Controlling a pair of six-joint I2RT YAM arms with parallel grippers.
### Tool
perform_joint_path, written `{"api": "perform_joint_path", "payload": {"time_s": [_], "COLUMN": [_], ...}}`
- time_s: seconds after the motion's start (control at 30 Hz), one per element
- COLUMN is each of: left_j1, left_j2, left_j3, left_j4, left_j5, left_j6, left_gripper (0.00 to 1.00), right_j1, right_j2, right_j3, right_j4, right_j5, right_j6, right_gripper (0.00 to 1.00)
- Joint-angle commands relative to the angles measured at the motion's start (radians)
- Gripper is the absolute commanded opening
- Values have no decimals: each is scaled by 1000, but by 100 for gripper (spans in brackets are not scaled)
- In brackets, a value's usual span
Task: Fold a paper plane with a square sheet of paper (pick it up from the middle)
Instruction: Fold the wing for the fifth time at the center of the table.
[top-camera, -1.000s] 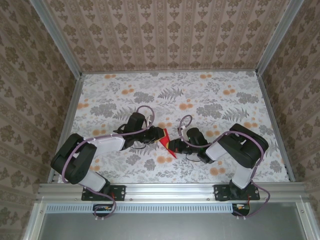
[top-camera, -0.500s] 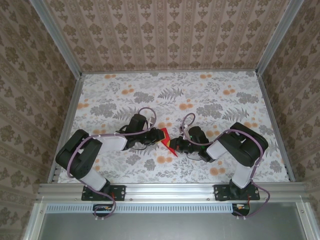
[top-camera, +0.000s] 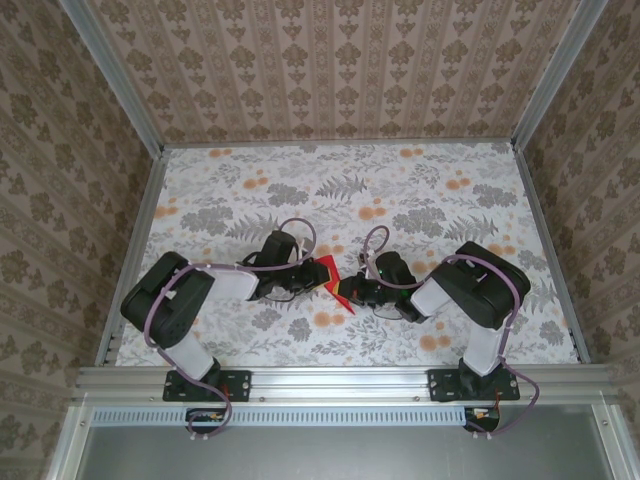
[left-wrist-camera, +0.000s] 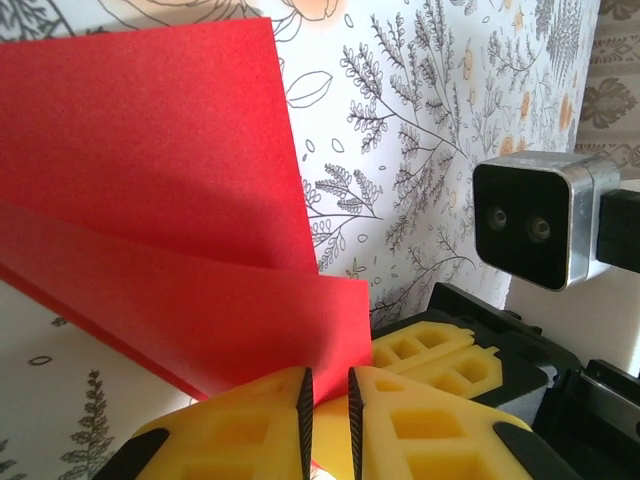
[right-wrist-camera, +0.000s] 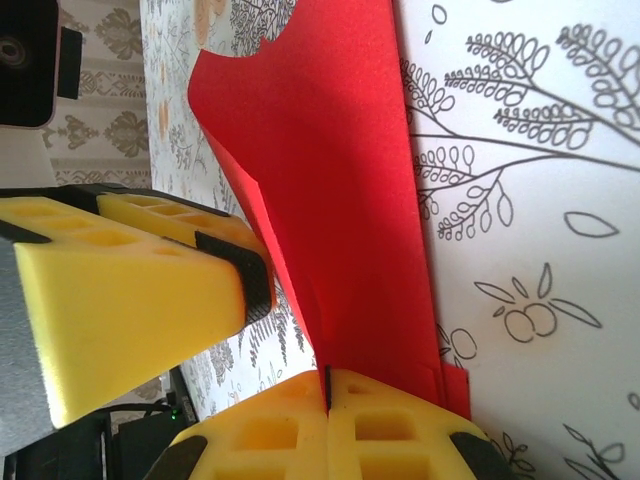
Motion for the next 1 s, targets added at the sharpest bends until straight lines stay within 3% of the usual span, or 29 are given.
{"api": "perform_joint_path", "payload": {"time_s": [0.0, 0.07, 0.3, 0.57, 0.77, 0.97], "left_j1": [-5, -5, 1, 3, 3, 3], "left_j2": [23, 30, 56, 72, 72, 70], "left_j3": [-3, -1, -3, 3, 11, 17], "left_j4": [3, -12, -23, -25, -30, -31], "left_j5": [5, -3, -17, -14, -9, -1], "left_j6": [28, 27, 5, -2, 1, 3], "left_gripper": [18, 17, 16, 15, 15, 15], "right_j1": [-3, -3, -2, 0, 9, 18], "right_j2": [32, 27, -52, -191, -280, -270], "right_j3": [8, 10, 19, 53, 78, 104], "right_j4": [-54, -68, -192, -468, -650, -684], "right_j5": [-8, -9, -12, -13, 34, 28], "right_j6": [5, -5, -90, -289, -427, -464], "right_gripper": [0, 1, 21, 30, 32, 29]}}
